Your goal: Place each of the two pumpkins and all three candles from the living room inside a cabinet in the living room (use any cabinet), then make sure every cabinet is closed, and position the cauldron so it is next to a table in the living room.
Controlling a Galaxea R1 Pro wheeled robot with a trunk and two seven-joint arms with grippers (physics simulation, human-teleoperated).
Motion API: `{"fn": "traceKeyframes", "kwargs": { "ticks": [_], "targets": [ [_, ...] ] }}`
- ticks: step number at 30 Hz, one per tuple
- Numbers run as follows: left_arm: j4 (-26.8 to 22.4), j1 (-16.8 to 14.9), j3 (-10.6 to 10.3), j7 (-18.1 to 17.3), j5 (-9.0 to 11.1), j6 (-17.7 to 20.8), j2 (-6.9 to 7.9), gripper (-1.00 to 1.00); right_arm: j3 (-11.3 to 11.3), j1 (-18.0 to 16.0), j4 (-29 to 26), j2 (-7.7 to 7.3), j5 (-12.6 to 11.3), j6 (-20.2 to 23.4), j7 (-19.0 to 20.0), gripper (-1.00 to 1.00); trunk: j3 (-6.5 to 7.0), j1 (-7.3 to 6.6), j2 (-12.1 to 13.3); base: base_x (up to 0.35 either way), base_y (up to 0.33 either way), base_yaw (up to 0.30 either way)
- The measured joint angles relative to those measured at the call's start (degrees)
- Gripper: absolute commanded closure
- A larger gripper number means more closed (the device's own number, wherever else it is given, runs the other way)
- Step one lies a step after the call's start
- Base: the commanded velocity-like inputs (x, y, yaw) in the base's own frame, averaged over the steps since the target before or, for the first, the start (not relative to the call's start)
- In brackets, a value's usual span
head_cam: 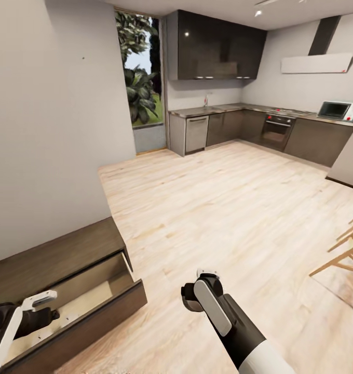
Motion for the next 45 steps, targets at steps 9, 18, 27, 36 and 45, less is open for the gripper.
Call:
{"fn": "traceKeyframes", "kwargs": {
  "ticks": [9,18,27,36,45],
  "targets": [
    [0.0,0.0,0.0,0.0,0.0,-0.1,-2.0,-1.0,2.1,0.0,0.0,0.06,0.1,-0.5,0.0,1.0,-0.3,0.0,0.0,0.0,0.0,0.277],
    [0.0,0.0,0.0,0.0,-0.1,-0.2,-2.16,-1.0,2.4,0.0,0.0,0.07,0.1,-1.1,0.0,1.0,-0.62,0.0,0.0,0.0,0.0,0.277],
    [0.0,0.0,0.0,0.0,-0.1,-0.2,-2.23,-1.0,2.4,0.0,0.0,0.07,0.1,-1.1,0.0,1.0,-0.95,0.0,0.0,0.0,0.0,0.276],
    [0.0,0.0,0.0,-0.1,-0.1,-0.2,-2.23,-1.0,2.4,0.0,0.0,0.07,0.1,-1.1,0.1,1.0,-1.28,0.0,0.0,0.0,0.0,0.276],
    [0.0,0.0,-0.1,-0.1,-0.1,-0.2,-2.64,-1.0,2.4,0.0,0.1,0.07,0.0,-1.1,0.2,1.0,-1.61,0.0,0.0,0.071,-0.099,0.276]
  ]
}}
